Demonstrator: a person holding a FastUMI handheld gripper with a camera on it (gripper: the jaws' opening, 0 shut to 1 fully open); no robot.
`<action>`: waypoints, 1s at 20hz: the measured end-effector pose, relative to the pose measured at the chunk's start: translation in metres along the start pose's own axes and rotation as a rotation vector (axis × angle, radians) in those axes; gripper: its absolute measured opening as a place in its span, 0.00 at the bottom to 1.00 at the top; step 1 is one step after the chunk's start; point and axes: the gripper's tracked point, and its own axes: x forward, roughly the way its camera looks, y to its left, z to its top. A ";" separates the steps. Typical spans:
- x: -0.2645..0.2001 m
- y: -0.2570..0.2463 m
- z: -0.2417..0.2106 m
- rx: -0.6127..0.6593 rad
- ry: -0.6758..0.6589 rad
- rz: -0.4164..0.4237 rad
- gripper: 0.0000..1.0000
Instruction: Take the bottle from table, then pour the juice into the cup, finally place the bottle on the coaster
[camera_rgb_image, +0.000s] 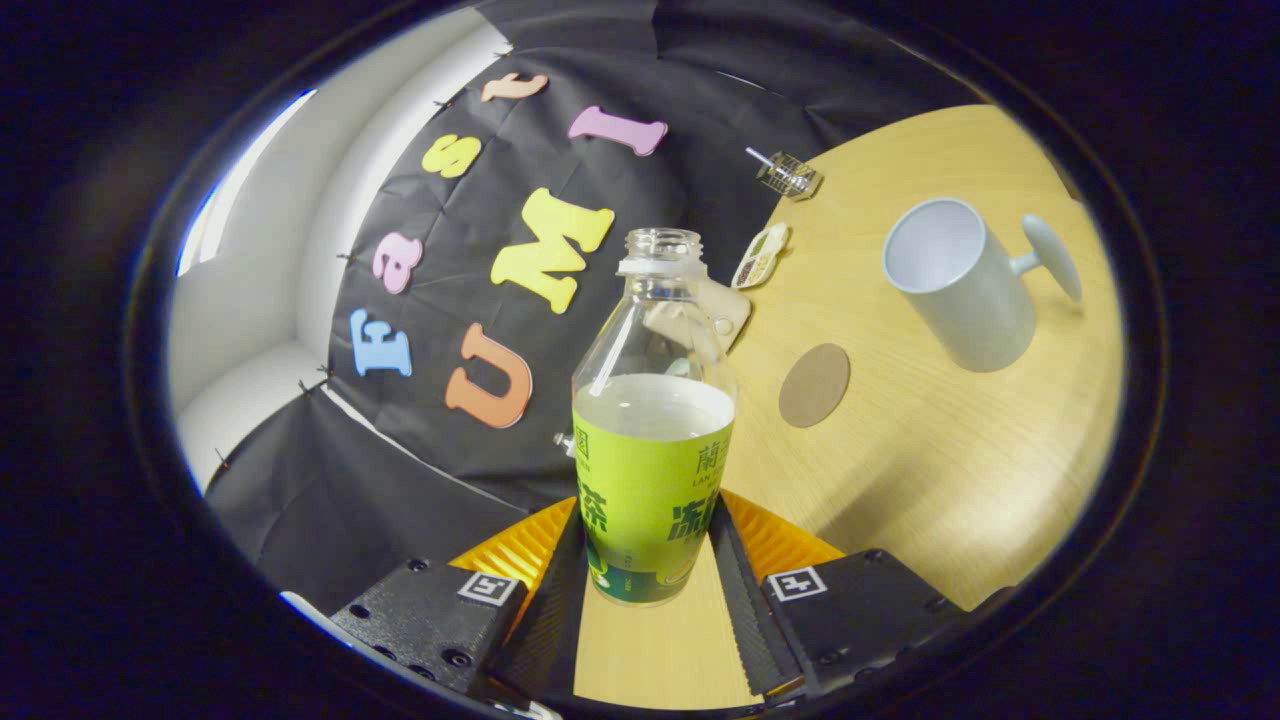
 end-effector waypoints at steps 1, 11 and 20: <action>-0.002 0.000 0.003 0.034 -0.008 0.010 0.76; -0.003 -0.004 0.025 0.301 -0.061 0.076 0.75; 0.008 0.011 0.043 0.497 -0.096 0.135 0.75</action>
